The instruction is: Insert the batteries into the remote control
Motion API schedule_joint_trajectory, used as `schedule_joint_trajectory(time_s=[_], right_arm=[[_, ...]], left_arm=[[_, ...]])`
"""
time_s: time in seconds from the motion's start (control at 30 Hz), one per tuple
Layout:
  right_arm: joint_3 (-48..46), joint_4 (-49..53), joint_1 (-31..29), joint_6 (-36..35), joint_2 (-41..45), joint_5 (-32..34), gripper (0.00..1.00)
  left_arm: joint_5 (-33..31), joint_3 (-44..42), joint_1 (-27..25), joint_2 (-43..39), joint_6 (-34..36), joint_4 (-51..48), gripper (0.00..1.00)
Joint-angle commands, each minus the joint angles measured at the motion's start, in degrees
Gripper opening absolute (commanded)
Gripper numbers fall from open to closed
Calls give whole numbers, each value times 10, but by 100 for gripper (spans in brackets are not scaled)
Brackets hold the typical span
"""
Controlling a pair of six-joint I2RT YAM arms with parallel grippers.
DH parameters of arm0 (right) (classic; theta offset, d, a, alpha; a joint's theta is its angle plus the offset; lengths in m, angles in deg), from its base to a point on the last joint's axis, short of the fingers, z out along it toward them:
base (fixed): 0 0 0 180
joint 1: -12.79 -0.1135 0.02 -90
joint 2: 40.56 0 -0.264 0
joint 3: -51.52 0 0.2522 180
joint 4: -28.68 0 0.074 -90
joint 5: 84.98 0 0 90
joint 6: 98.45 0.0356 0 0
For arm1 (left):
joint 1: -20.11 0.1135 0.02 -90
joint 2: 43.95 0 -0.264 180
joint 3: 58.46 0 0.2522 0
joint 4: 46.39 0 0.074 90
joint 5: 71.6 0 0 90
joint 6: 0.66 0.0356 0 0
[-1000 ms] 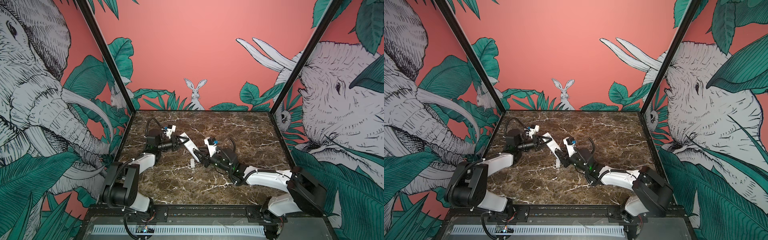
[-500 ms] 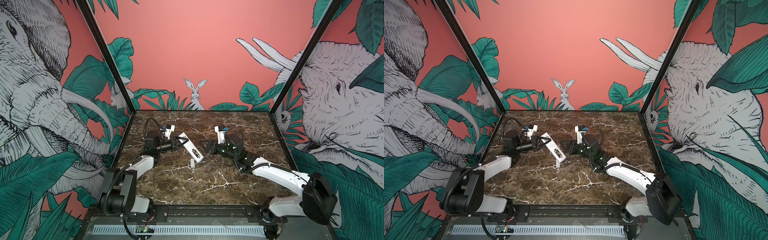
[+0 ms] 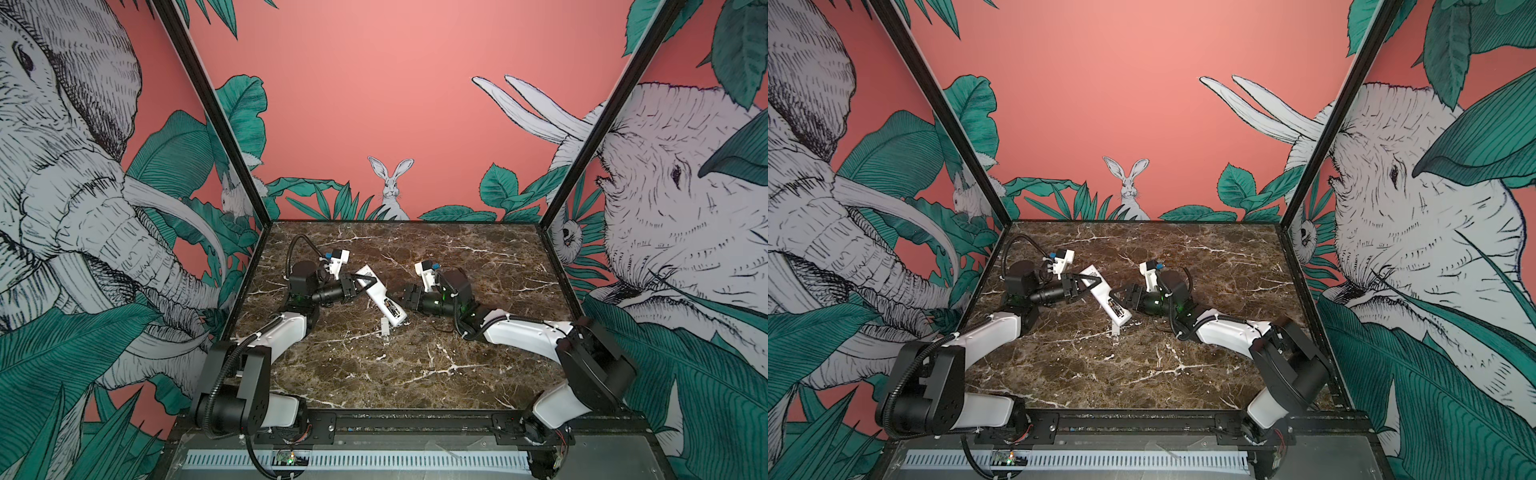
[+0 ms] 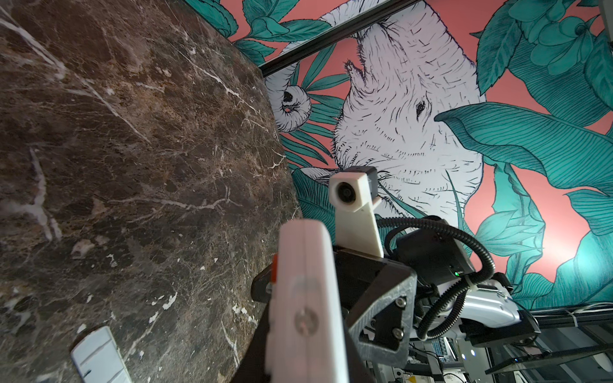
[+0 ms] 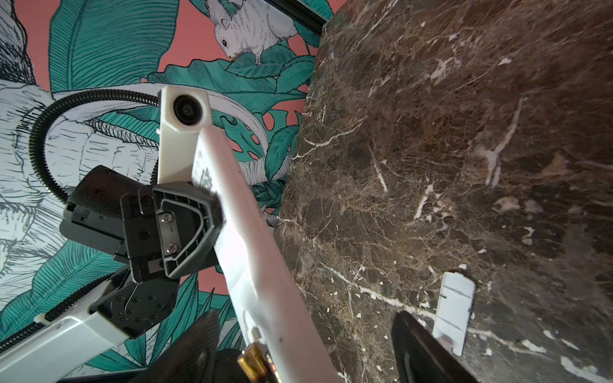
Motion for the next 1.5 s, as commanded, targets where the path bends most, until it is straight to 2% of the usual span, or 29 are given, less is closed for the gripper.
schedule_joint_trajectory(time_s=[0.0, 0.5, 0.9, 1.07, 1.47], right_arm=[[-9, -87, -2, 34, -10, -17, 79], [-38, -188, -12, 68, -62, -22, 71], [-53, -213, -21, 57, -79, -17, 66], [-61, -214, -20, 53, -85, -13, 60], [-88, -326, -30, 34, -137, -29, 53]], left_arm=[[6, -2, 3, -21, 5, 7, 0], [5, 1, 3, -14, 3, 3, 0], [11, 2, 3, -1, -21, 30, 0], [13, 6, 3, 3, -28, 37, 0], [23, 15, 7, 17, -67, 72, 0]])
